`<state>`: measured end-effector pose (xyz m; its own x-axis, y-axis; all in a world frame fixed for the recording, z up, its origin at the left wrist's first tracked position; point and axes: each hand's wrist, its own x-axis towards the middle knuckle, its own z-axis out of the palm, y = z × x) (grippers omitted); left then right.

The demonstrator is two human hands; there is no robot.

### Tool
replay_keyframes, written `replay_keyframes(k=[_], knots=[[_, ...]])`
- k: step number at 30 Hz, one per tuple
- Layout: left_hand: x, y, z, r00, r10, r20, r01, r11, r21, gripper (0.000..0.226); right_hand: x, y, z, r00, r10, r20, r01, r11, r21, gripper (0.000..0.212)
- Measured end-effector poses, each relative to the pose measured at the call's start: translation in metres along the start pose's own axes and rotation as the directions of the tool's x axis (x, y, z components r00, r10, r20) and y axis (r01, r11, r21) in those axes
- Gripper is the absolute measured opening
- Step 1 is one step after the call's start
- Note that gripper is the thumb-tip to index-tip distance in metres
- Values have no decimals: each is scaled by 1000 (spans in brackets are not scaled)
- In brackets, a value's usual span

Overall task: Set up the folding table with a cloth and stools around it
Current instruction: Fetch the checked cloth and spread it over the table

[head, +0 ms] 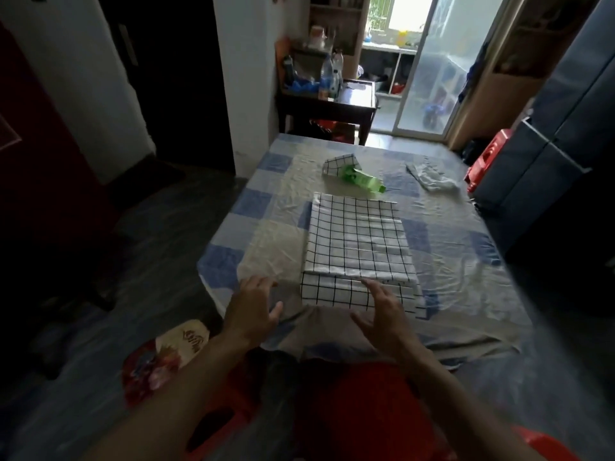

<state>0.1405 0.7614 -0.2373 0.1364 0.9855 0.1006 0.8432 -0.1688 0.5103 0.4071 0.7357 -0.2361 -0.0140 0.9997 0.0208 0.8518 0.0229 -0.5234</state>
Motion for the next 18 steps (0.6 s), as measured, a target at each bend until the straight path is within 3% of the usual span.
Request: replay_keyframes(k=[10,18], knots=[[120,26,46,996,26,90,-31,998,62,40,105,39,-2,997,59,-44,-54,994,97,69],[192,10,102,967,52,249,-56,998,10,61,165,67,26,984,168,54,-172,983,66,75]])
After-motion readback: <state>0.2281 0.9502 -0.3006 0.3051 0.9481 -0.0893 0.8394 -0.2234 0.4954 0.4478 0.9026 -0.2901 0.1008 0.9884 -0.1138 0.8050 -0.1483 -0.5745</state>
